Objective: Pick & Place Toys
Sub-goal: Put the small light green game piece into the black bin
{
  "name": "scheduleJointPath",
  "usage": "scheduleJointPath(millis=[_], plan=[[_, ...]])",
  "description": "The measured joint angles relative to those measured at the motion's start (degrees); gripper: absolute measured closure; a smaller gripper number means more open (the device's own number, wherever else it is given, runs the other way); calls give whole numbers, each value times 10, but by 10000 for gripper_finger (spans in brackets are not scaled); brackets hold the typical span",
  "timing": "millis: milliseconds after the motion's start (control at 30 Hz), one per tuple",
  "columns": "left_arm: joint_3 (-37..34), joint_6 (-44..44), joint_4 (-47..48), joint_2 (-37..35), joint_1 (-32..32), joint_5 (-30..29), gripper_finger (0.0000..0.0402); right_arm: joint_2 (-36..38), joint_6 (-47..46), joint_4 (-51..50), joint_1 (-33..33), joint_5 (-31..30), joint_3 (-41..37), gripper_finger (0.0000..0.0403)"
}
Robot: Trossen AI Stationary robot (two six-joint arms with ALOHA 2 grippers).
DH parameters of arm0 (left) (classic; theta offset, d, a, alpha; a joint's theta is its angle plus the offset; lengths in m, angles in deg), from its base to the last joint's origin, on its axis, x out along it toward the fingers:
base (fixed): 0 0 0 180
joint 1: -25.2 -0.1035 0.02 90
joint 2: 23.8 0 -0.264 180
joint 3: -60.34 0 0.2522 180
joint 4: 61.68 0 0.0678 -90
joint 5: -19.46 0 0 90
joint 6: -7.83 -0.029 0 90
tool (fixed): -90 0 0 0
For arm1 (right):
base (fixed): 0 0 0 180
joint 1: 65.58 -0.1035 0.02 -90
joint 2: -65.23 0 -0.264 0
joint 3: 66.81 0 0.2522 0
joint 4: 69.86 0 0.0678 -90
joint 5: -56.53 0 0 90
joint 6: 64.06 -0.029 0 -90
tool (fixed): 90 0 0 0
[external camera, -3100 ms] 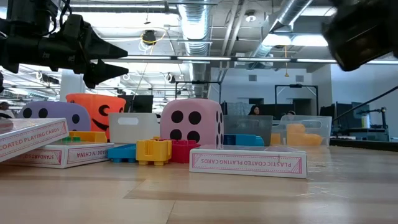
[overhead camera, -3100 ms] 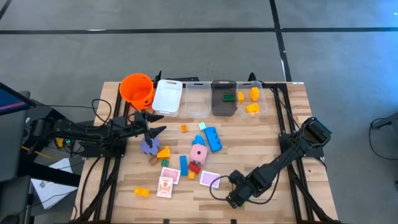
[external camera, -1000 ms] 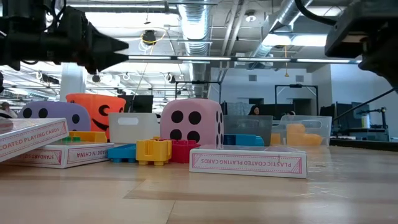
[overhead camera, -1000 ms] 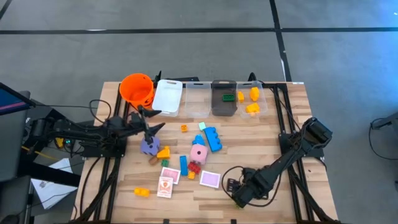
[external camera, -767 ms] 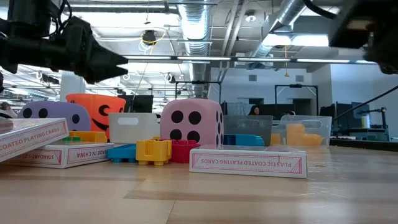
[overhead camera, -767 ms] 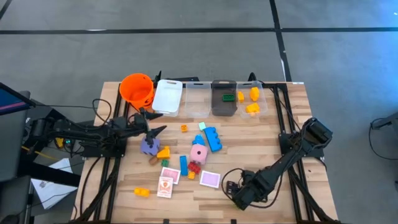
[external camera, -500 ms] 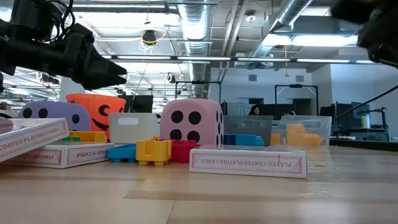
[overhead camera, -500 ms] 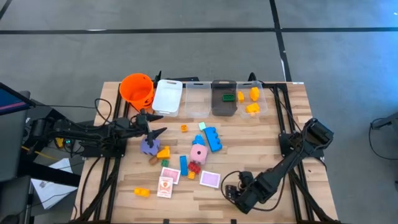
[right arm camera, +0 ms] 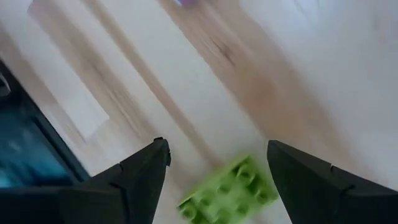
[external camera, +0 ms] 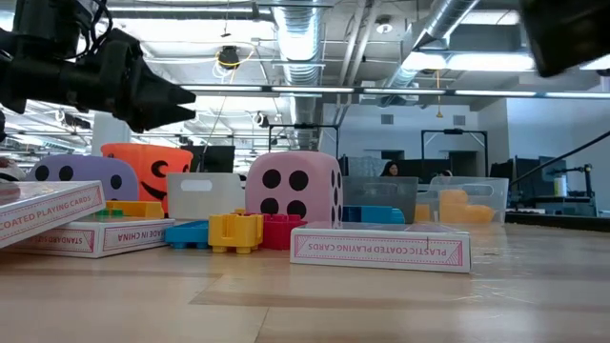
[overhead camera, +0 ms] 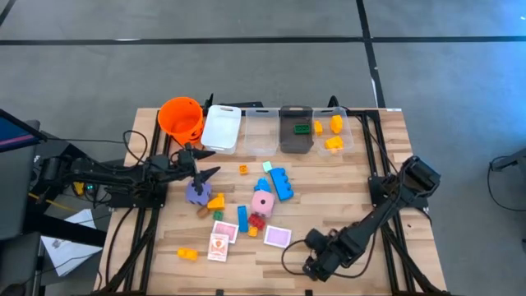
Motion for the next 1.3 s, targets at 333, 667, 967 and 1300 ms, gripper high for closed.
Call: scheduleJointPath(millis=[333, 667, 967, 1300], plan=[[0, 58, -1, 0, 0, -2, 101, 0, 398, -1, 47, 59, 0, 133], [0, 54, -1, 0, 0, -1, 101, 0, 671, -16, 69, 80, 0, 133], [0, 54, 0, 0, 0, -1, 101, 0, 1009, -18, 68, 76, 0, 133], [0, 84, 0, 0, 0, 1, 101, 0, 1233, -41, 39, 75, 0, 133]])
